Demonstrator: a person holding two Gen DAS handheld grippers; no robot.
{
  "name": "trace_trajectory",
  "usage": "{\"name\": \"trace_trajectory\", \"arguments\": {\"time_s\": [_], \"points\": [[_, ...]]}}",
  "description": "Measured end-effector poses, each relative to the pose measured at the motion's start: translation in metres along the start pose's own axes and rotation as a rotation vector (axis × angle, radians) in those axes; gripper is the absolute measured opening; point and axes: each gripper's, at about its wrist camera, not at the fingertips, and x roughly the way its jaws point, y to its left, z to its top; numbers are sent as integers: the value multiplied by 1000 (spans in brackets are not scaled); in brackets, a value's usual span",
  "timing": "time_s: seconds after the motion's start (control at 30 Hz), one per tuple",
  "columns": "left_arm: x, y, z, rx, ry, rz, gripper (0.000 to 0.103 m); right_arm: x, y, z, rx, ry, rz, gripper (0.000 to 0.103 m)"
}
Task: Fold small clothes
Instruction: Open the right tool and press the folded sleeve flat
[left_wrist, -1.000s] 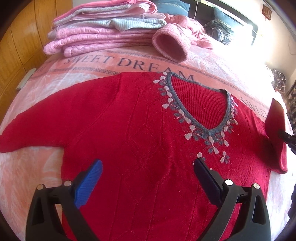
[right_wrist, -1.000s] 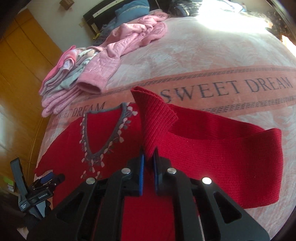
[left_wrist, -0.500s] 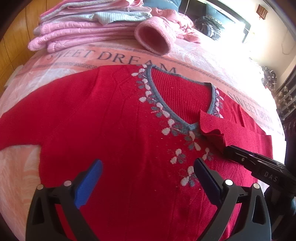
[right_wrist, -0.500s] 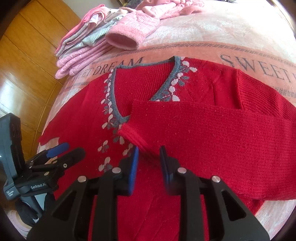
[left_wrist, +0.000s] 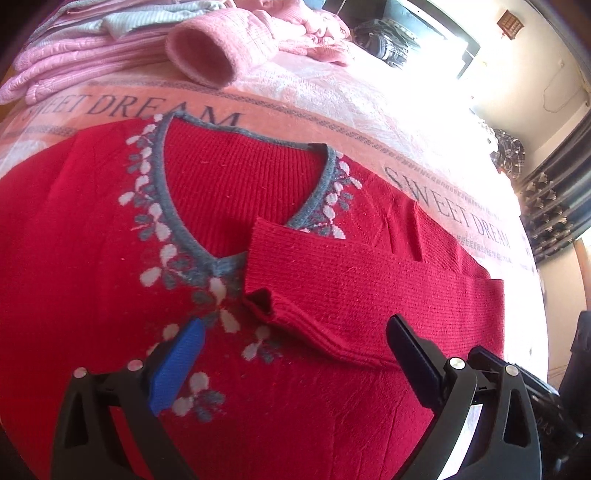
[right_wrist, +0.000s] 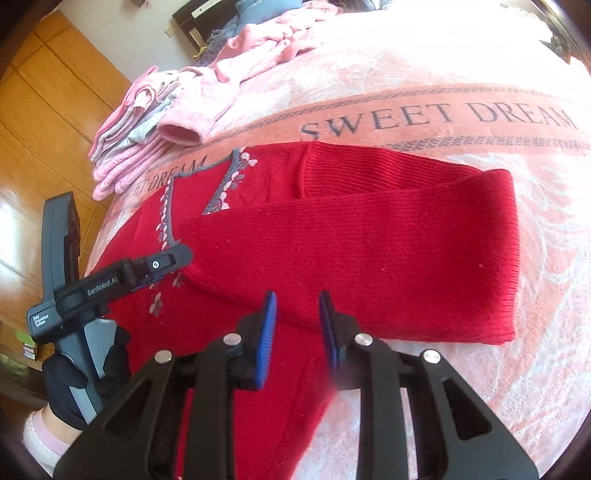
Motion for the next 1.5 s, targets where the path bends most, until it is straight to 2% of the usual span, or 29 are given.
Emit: {"name": "trace_trajectory", "arguments": {"time_s": [0.07,0.13,0.2,0.23,0.27,0.3,0.37,0.5,0.6,0.73,0.83,0.93,1.1,1.23,1.3,1.37,1.43,1.5], "points": [[5,-4,0,-7,-5,17,96,-5,-10,-3,14,-8,3,24],[6,-7,0,-9,-28,52,87,-11,-19,-6,29,-18,4,25],[6,-11,0,6,-46,90,64,-15,-26,-8,42,-26,4,27],[6,-13,-1,12,-49,116,59,-17,-29,-8,45,-28,2,28],[5,-13,-1,14,-55,120,43,-18,-31,-8,47,-30,-2,29],[4,-13,-1,13,-61,116,36,-18,-33,-8,51,-31,-7,29],[1,-9,-2,-3,-68,53,5,-17,-35,-7,66,-31,-13,30],[-19,-5,-4,-13,-131,9,4,-15,-38,-5,90,-32,-15,30],[-42,-3,-2,6,-198,13,4,-14,-34,-1,94,-42,-7,30],[-76,20,12,-7,-289,34,4,-18,-29,6,98,-66,8,30],[-95,47,25,-24,-352,80,4,-18,-27,11,109,-78,15,31],[-108,79,34,-59,-372,112,4,-12,-25,15,127,-73,40,31],[-93,120,38,-94,-341,172,4,11,-19,20,148,-25,60,32],[-52,142,31,-99,-208,187,4,33,-19,16,130,50,-57,30],[-36,155,23,-133,-156,204,8,35,-19,13,115,43,-68,30],[-37,163,19,-149,-169,178,13,34,-16,14,88,52,-83,32],[-45,164,22,-152,-160,188,14,31,-15,15,92,50,-71,35],[-66,165,25,-176,-209,164,19,22,-12,17,87,26,-56,38]]}}
